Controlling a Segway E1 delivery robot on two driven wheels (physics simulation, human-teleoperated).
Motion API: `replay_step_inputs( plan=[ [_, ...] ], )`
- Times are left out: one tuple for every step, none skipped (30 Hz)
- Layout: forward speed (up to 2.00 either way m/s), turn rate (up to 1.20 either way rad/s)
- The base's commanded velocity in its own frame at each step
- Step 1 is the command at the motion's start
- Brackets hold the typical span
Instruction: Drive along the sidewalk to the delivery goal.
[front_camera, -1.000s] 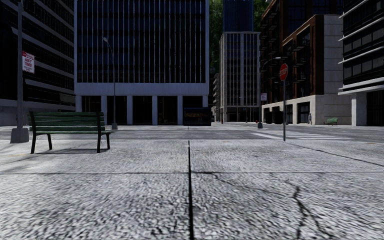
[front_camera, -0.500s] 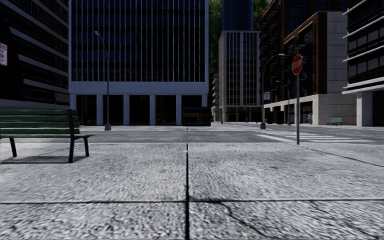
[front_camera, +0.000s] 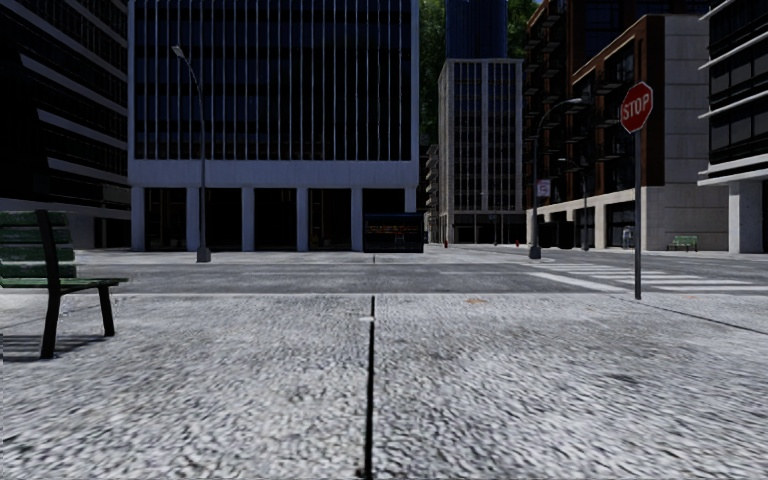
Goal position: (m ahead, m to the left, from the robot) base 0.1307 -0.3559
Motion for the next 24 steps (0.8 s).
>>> replay_step_inputs(
  plan=[
    [2.00, 0.00],
    [2.00, 0.00],
    [2.00, 0.00],
    [2.00, 0.00],
    [1.90, 0.00],
    [1.03, 0.00],
    [0.00, 0.00],
    [0.00, 0.00],
    [0.00, 0.00],
    [0.00, 0.00],
    [0.00, 0.00],
    [0.00, 0.00],
    [0.00, 0.00],
    [0.00, 0.00],
    [0.00, 0.00],
    [0.00, 0.00],
    [0.00, 0.00],
    [0.00, 0.00],
    [0.00, 0.00],
    [0.00, 0.00],
    [0.00, 0.00],
    [0.00, 0.00],
    [0.00, 0.00],
    [0.00, 0.00]
  ],
)
